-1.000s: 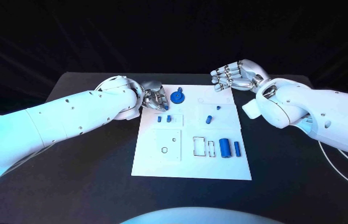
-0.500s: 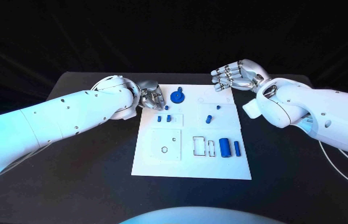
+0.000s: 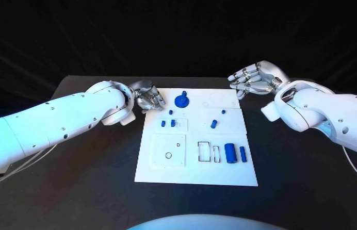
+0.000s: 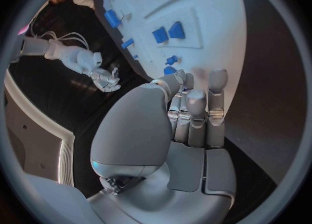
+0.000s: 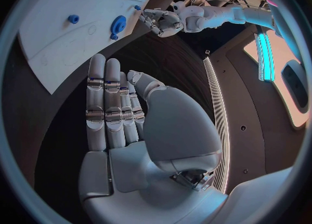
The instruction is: Assemble the parts on the task board
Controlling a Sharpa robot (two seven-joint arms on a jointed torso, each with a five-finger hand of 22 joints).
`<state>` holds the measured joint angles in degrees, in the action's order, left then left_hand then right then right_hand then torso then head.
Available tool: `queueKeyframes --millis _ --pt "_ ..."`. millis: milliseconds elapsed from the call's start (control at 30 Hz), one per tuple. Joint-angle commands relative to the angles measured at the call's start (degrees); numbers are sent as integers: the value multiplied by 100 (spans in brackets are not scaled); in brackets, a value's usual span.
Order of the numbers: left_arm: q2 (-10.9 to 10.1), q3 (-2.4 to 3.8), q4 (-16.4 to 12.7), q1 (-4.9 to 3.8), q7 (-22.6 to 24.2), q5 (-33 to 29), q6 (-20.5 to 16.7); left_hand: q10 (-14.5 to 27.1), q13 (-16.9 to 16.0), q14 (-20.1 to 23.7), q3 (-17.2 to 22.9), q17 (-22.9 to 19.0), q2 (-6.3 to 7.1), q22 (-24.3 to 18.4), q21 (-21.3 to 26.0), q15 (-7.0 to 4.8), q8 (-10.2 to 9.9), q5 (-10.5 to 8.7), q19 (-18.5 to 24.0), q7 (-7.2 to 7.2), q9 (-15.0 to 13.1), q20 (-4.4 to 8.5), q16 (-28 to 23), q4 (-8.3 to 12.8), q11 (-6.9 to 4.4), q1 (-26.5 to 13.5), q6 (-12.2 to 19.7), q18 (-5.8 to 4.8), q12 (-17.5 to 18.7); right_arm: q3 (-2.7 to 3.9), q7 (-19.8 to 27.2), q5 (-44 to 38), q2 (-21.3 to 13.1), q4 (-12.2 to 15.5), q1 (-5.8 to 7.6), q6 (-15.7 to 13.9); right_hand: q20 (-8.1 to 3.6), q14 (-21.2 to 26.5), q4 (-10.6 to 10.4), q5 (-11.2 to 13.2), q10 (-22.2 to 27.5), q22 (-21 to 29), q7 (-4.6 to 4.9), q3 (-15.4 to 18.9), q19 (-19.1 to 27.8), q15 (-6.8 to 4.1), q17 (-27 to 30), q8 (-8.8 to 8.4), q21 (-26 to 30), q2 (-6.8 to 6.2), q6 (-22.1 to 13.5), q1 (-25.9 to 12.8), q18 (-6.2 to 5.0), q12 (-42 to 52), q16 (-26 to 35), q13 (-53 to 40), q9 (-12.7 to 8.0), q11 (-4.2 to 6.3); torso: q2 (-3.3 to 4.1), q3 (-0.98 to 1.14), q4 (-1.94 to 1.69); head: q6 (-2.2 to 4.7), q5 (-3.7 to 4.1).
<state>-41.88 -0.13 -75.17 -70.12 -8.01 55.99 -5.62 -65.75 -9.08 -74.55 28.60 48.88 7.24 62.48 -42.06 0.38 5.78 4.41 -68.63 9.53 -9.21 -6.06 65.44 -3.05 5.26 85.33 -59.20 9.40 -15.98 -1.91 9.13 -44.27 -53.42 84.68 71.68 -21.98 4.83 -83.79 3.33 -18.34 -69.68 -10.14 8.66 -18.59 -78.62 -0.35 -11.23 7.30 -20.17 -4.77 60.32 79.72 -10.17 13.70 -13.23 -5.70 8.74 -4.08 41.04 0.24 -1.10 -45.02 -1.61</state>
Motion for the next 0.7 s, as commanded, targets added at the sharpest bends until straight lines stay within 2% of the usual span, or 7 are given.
queueKeyframes --millis 33,167,267,400,567,633,700 --pt "-100 -24 -150 4 894 -2580 -730 128 -53 505 57 -767 -30 -323 642 40 49 14 447 55 16 -39 -587 28 15 -61 17 88 -88 1 -364 -1235 -26 17 -2 377 -115 -298 75 -2 -97 -214 -26 79 -165 -85 -348 -27 -343 20 80 33 -1 64 -499 -78 -24 88 -18 3 18 43 58" --pt "-273 -45 -381 39 1444 -4166 -1036 153 -129 730 -93 -1131 -25 -393 783 64 102 -7 574 44 16 -80 -862 -95 14 -318 4 95 -239 1 -765 -2320 -42 48 -2 712 -189 -238 130 54 -150 -601 -71 89 -192 -153 -1025 -128 -896 6 154 -5 23 71 -1434 -198 -81 131 -23 -6 15 89 109" --pt "-388 -52 -526 87 1734 -4861 -1113 186 -181 730 -199 -1157 -52 -449 857 63 138 -7 580 32 16 -93 -870 -159 1 -439 12 105 -341 1 -1037 -3065 -40 91 -8 908 -194 -185 107 121 -88 -816 -53 61 -56 -143 -1316 -205 -1170 -6 178 -86 34 -6 -1720 -240 -116 93 -31 -5 11 123 151" --pt "-519 -55 -682 152 1989 -5276 -1112 234 -230 685 -297 -1126 -83 -504 915 60 173 -7 542 24 15 -96 -827 -202 -1 -518 30 109 -438 1 -1382 -3959 -34 179 -51 1043 -165 -145 40 286 223 -963 -29 -6 37 -98 -1486 -283 -1357 1 154 -172 51 -262 -1860 -166 -147 22 -27 -9 14 191 246" --pt "-606 -57 -816 191 2101 -5421 -1131 288 -256 708 -340 -1185 -107 -542 956 63 187 -2 521 28 19 -96 -856 -203 2 -527 63 109 -490 0 -1661 -4646 10 276 -107 1058 -116 -141 2 743 405 -1501 -6 -267 113 -56 -1914 -353 -1942 -25 174 -165 76 -552 -2282 11 -179 -49 -22 -5 24 246 270" --pt "-624 -57 -865 203 2145 -5437 -1123 320 -270 750 -366 -1263 -114 -564 984 67 195 -2 518 33 22 -99 -906 -202 7 -531 83 108 -519 -1 -1734 -4840 36 321 -130 1022 -102 -144 24 1077 384 -1831 -7 -430 126 -54 -2220 -358 -2262 -2 184 -99 95 -605 -2579 64 -190 -51 -15 -4 21 271 298" --pt "-639 -57 -911 212 2172 -5445 -1103 347 -281 796 -387 -1343 -122 -585 1011 72 203 -2 520 38 24 -102 -961 -206 11 -538 99 107 -543 -1 -1788 -5026 69 366 -153 986 -79 -102 22 1220 365 -2046 8 -567 199 -34 -2406 -365 -2490 -46 172 -106 96 -658 -2755 119 -206 -54 -14 -6 21 300 337"
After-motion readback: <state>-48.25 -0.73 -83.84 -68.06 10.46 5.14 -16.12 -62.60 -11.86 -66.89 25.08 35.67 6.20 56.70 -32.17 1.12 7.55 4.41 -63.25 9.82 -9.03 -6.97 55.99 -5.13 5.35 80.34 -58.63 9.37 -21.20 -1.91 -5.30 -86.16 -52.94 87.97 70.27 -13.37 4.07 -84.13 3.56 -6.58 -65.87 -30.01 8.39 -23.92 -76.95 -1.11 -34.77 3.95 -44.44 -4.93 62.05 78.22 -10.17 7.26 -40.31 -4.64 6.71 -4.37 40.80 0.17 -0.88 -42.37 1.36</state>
